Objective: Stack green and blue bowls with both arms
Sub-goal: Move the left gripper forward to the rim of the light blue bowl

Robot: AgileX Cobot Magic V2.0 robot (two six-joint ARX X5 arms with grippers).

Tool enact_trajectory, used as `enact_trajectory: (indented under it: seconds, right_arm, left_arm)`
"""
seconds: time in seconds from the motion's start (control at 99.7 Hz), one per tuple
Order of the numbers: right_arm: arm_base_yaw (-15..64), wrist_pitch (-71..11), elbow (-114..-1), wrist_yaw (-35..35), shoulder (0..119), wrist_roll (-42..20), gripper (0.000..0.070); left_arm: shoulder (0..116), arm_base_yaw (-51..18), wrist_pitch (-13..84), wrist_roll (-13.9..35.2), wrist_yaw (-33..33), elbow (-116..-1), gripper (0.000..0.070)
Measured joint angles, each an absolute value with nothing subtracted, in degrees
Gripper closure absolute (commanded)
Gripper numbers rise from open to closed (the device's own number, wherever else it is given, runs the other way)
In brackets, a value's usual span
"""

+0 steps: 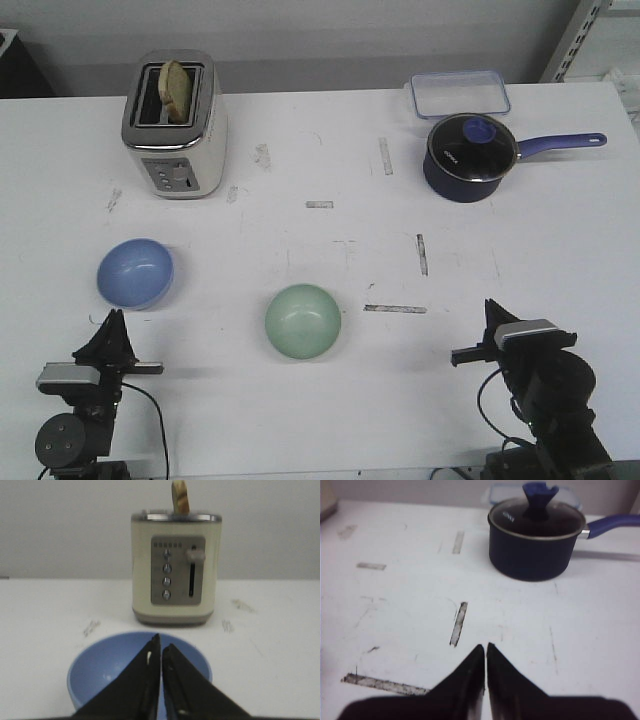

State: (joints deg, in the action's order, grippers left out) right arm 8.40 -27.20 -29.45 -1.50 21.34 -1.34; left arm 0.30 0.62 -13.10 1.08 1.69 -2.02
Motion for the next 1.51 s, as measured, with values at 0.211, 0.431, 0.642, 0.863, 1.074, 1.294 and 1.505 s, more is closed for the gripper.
enact_trajectory:
  seconds: [0.211, 0.431, 0.642, 0.863, 1.074, 1.294, 1.505]
  right_arm:
    - [8.4, -27.2, -29.2, -1.5, 21.4, -1.3, 0.0700]
    - [8.4, -27.2, -29.2, -1.5, 21.5, -1.3, 0.0700]
    - [8.4, -27.2, -29.2, -1.5, 21.5, -1.3, 0.0700]
    - [8.4, -27.1, -29.2, -1.5, 21.5, -1.3, 0.0700]
    - [8.4, -27.1, -29.2, -1.5, 21.5, -1.3, 0.0700]
    - [8.4, -27.1, -29.2, -1.5, 21.5, -1.3, 0.0700]
    - [8.4, -27.1, -29.2, -1.5, 21.5, -1.3, 0.0700]
  left_arm:
    - [2.8, 0.6, -12.1, 1.1, 1.1, -12.2, 0.0699]
    - [17.4, 0.6, 0.1, 0.3, 0.2, -35.4, 0.0698]
    - [34.5, 0.6, 8.2, -3.2, -0.6, -53.8, 0.0584]
    - [46.3, 0.7, 11.0, -3.7, -2.3, -59.5, 0.0282]
    - [53.2, 1.4, 16.0, -3.1, -4.2, -59.5, 0.0009]
    - [59.5, 6.7, 25.3, -1.7, -4.2, -59.5, 0.0011]
    - [67.3, 13.3, 33.1, 1.3, 3.6, -59.5, 0.0014]
